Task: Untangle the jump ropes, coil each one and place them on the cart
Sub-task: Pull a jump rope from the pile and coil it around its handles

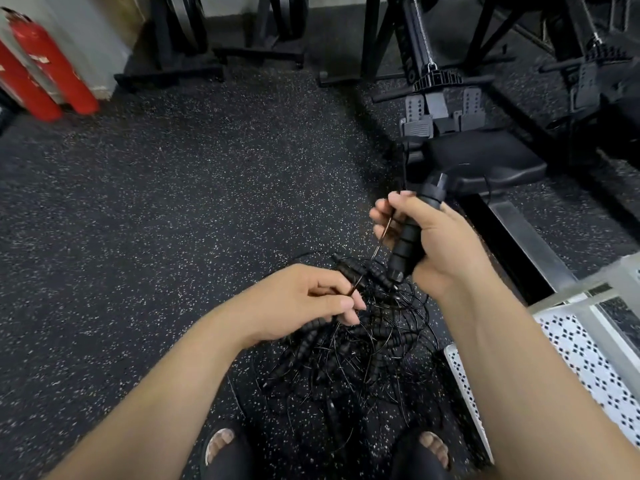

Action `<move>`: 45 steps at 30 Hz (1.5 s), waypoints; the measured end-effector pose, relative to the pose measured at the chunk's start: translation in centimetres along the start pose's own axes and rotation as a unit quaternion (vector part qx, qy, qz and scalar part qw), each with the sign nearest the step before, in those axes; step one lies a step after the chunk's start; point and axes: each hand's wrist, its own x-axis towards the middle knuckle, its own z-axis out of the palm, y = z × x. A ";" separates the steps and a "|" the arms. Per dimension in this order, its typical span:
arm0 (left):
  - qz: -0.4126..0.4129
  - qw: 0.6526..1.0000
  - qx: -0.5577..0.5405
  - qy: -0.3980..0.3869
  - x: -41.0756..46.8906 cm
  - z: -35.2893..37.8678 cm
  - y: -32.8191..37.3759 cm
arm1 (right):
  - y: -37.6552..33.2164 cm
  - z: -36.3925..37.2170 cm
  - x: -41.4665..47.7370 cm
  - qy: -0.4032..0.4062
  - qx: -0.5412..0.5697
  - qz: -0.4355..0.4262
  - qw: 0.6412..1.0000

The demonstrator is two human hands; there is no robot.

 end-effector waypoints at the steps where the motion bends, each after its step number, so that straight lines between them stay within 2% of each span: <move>1: 0.007 1.000 -0.005 0.003 -0.1 -0.3 0.2 | 0.4 0.0 0.2 -0.005 -0.010 0.001 1.000; 5: 0.044 0.997 -0.061 0.028 -0.5 -1.1 0.3 | 2.1 0.4 0.8 -0.046 -0.042 0.056 0.996; 8: 0.074 0.990 -0.101 0.058 -0.7 -1.7 0.3 | 3.3 0.6 0.6 -0.099 -0.142 0.077 0.982; 11: 0.098 0.979 -0.153 0.094 -1.0 -2.4 0.2 | 4.2 0.4 0.2 -0.177 -0.273 0.087 0.942; 15: 0.126 0.952 -0.225 0.163 -1.1 -3.6 -0.1 | 5.2 0.9 -0.4 -0.278 -0.423 0.097 0.857; 20: 0.137 0.908 -0.319 0.235 -0.8 -4.9 -0.8 | 6.4 1.1 -1.2 -0.302 -0.471 0.100 0.823; 24: 0.129 0.862 -0.391 0.297 -0.3 -5.8 -1.5 | 6.9 1.6 -1.6 -0.289 -0.486 0.101 0.819; 27: 0.106 0.836 -0.414 0.344 0.2 -6.2 -2.3 | 6.6 2.1 -2.1 -0.320 -0.460 0.114 0.820; 30: 0.067 0.818 -0.417 0.391 0.8 -6.5 -3.4 | 5.7 2.4 -2.5 -0.355 -0.463 0.092 0.806; 32: 0.035 0.819 -0.404 0.406 1.3 -6.4 -4.3 | 4.7 2.5 -2.9 -0.372 -0.452 0.086 0.806; 35: -0.029 0.845 -0.363 0.391 2.1 -6.0 -5.6 | 3.1 2.5 -3.2 -0.387 -0.419 0.077 0.817; 39: -0.100 0.890 -0.296 0.331 3.1 -4.5 -5.9 | 1.1 2.0 -3.4 -0.362 -0.317 0.063 0.875; 42: -0.104 0.917 -0.235 0.305 3.5 -2.7 -4.9 | 0.1 1.9 -3.5 -0.332 -0.227 0.041 0.915; 45: -0.094 0.949 -0.186 0.235 3.2 -0.7 -3.3 | -0.6 1.6 -3.2 -0.294 -0.156 0.026 0.943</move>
